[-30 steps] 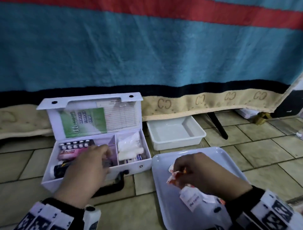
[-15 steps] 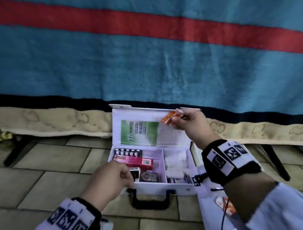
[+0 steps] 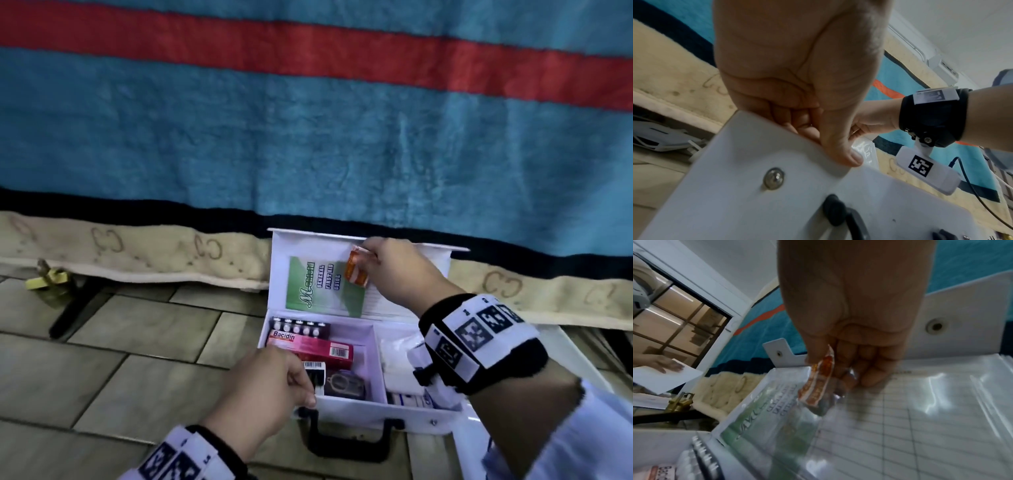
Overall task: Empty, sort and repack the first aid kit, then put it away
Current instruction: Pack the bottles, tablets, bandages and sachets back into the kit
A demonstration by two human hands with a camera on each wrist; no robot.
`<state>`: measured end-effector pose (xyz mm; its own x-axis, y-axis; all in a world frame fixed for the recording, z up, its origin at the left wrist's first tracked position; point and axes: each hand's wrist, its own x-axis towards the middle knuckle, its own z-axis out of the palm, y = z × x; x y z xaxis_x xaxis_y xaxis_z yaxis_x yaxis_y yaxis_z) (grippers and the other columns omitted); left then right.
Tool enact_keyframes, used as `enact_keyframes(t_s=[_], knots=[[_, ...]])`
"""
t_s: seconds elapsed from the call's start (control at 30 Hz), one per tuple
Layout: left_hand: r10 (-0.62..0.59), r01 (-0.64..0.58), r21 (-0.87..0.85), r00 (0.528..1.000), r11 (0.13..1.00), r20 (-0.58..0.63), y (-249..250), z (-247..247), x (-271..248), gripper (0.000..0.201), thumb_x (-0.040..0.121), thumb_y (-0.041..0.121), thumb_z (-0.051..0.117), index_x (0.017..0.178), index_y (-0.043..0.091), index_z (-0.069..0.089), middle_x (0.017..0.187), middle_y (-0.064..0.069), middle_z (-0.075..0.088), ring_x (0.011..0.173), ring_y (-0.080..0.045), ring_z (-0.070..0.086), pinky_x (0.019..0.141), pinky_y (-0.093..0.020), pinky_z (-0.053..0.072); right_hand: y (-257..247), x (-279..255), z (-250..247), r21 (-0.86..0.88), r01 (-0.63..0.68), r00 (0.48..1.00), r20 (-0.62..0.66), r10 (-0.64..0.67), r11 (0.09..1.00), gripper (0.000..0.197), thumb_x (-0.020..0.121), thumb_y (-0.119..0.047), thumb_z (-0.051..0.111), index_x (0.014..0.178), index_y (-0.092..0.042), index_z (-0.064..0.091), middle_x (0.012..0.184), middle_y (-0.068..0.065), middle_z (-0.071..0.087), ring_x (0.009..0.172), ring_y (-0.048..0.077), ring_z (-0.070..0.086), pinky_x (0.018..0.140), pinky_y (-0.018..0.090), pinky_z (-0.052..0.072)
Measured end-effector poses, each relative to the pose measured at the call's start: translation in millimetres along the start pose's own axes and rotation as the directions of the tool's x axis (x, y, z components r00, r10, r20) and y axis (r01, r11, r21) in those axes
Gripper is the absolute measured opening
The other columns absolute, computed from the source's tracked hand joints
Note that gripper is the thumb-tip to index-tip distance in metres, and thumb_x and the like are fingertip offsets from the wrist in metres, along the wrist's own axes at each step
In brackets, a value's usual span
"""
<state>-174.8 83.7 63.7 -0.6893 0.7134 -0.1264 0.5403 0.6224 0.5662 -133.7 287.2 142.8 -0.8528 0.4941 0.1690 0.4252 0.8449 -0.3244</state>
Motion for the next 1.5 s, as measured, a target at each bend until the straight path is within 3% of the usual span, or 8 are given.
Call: enact_keyframes(t_s=[0.23, 0.37, 0.6, 0.7, 0.8, 1.07, 1.3, 1.5], knots=[[0.007, -0.007, 0.000, 1.000, 1.000, -0.008, 1, 0, 0, 0.021, 0.066, 0.035, 0.079, 0.053, 0.034, 0.062, 0.060, 0.013, 0.062, 0.063, 0.003, 0.055, 0.055, -0.011, 0.037, -1, 6, 8, 0.015, -0.018, 1.000, 0.005, 0.018, 1.000, 0.023, 0.094, -0.023, 0.052, 0.088, -0.014, 0.072, 0.084, 0.009, 0.070, 0.081, 0.027, 0.063, 0.071, 0.030, 0.051], [0.010, -0.010, 0.001, 1.000, 1.000, -0.012, 0, 0, 0, 0.019, 0.067, 0.036, 0.078, 0.055, 0.034, 0.064, 0.060, 0.013, 0.062, 0.063, 0.003, 0.055, 0.053, -0.011, 0.035, -4, 5, 2, 0.082, -0.007, 1.000, 0.016, 0.006, 0.997, 0.013, 0.089, -0.023, 0.060, 0.092, -0.021, 0.073, 0.080, 0.000, 0.065, 0.075, 0.015, 0.056, 0.068, 0.022, 0.041], [0.015, -0.015, 0.015, 1.000, 1.000, -0.026, 1, 0, -1, 0.022, 0.069, 0.035, 0.078, 0.055, 0.033, 0.061, 0.059, 0.013, 0.059, 0.058, 0.006, 0.051, 0.049, -0.005, 0.031, -3, 4, 6, 0.075, -0.007, 0.999, 0.037, 0.005, 0.997, 0.016, 0.091, -0.022, 0.057, 0.092, -0.019, 0.073, 0.082, 0.001, 0.068, 0.084, 0.018, 0.061, 0.077, 0.026, 0.047], [0.014, -0.014, 0.011, 1.000, 1.000, -0.025, 2, 0, -1, 0.021, 0.069, 0.036, 0.078, 0.055, 0.034, 0.062, 0.059, 0.013, 0.060, 0.059, 0.006, 0.052, 0.049, -0.005, 0.031, -3, 2, 11, 0.070, -0.037, 0.997, 0.075, 0.032, 0.997, 0.011, 0.091, -0.027, 0.058, 0.091, -0.025, 0.068, 0.080, -0.006, 0.062, 0.083, 0.014, 0.058, 0.073, 0.022, 0.037], [0.009, -0.008, 0.012, 1.000, 1.000, -0.025, 2, -1, -2, 0.023, 0.068, 0.036, 0.078, 0.054, 0.033, 0.061, 0.057, 0.013, 0.059, 0.057, 0.007, 0.051, 0.048, -0.005, 0.031, -1, 3, 10, 0.125, -0.060, 0.993, 0.113, 0.046, 0.990, 0.008, 0.083, -0.024, 0.068, 0.081, -0.027, 0.061, 0.080, -0.006, 0.062, 0.081, 0.014, 0.061, 0.069, 0.023, 0.043], [0.005, -0.005, 0.014, 1.000, 1.000, -0.017, 2, -2, -2, 0.022, 0.068, 0.037, 0.078, 0.054, 0.034, 0.062, 0.056, 0.013, 0.059, 0.056, 0.007, 0.051, 0.049, -0.006, 0.032, -6, -2, 11, -0.003, -0.043, 0.994, 0.097, 0.044, 0.999, 0.009, 0.087, -0.025, 0.063, 0.089, -0.025, 0.071, 0.089, -0.001, 0.070, 0.088, 0.018, 0.063, 0.078, 0.027, 0.047], [0.001, -0.001, 0.011, 1.000, 1.000, -0.020, 3, -1, -2, 0.022, 0.067, 0.036, 0.079, 0.053, 0.034, 0.062, 0.056, 0.014, 0.060, 0.058, 0.006, 0.052, 0.052, -0.008, 0.033, -4, 2, 16, 0.127, -0.108, 0.991, 0.092, 0.096, 0.986, 0.028, 0.086, -0.014, 0.062, 0.066, -0.028, 0.048, 0.082, 0.000, 0.066, 0.080, 0.019, 0.064, 0.069, 0.027, 0.049], [-0.014, 0.014, 0.009, 1.000, 1.000, -0.018, 1, 0, 0, 0.024, 0.066, 0.035, 0.080, 0.051, 0.033, 0.062, 0.055, 0.014, 0.060, 0.057, 0.006, 0.052, 0.051, -0.009, 0.033, -11, -4, 15, 0.019, -0.095, 0.992, 0.085, 0.093, 0.995, 0.010, 0.090, -0.023, 0.056, 0.082, -0.025, 0.062, 0.088, 0.001, 0.067, 0.082, 0.021, 0.061, 0.070, 0.027, 0.048]])
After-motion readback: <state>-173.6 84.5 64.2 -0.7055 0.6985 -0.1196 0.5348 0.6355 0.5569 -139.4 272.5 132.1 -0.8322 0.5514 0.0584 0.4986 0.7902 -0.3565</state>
